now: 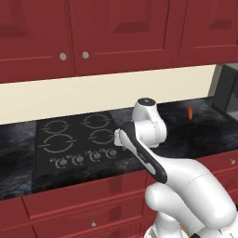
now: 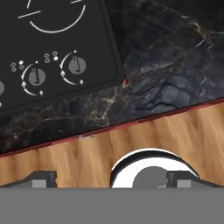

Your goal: Place the two vegetables and bowl onto the tray for setting up a vegetable dip station.

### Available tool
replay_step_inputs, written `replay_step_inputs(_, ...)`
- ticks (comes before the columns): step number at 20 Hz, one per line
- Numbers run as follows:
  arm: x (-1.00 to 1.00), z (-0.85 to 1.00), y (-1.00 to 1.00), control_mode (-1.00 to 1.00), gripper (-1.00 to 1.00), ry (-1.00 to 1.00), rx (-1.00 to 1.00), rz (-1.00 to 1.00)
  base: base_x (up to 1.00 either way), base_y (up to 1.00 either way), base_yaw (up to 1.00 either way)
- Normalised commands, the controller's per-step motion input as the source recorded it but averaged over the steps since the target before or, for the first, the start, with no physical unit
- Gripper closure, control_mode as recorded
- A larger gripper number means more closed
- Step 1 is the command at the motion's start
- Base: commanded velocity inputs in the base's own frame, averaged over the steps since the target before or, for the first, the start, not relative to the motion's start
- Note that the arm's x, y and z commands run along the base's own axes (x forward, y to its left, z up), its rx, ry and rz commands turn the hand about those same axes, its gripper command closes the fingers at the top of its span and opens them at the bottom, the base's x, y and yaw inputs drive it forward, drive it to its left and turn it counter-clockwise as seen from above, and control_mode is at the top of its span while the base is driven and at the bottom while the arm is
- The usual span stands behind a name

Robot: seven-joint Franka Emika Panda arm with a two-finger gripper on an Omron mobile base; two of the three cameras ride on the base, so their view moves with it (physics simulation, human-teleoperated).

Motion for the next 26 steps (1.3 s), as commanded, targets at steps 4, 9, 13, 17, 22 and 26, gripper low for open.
replay_step_inputs(4, 0.0, 0.0, 0.0, 1.0, -1.0, 0.0, 0.0, 0.0, 0.08, -0.6, 0.0)
replay_step_inputs(9, 0.0, 0.0, 0.0, 1.0, -1.0, 0.0, 0.0, 0.0, 0.12, -0.59, 0.0)
replay_step_inputs(13, 0.0, 0.0, 0.0, 1.0, -1.0, 0.0, 0.0, 0.0, 0.14, -0.58, 0.0)
replay_step_inputs(17, 0.0, 0.0, 0.0, 1.0, -1.0, 0.0, 0.0, 0.0, 0.2, -0.55, 0.0)
replay_step_inputs(22, 0.0, 0.0, 0.0, 1.0, -1.0, 0.0, 0.0, 0.0, 0.25, -0.53, 0.0)
replay_step_inputs(26, 0.0, 0.0, 0.0, 1.0, -1.0, 0.0, 0.0, 0.0, 0.36, -0.43, 0.03)
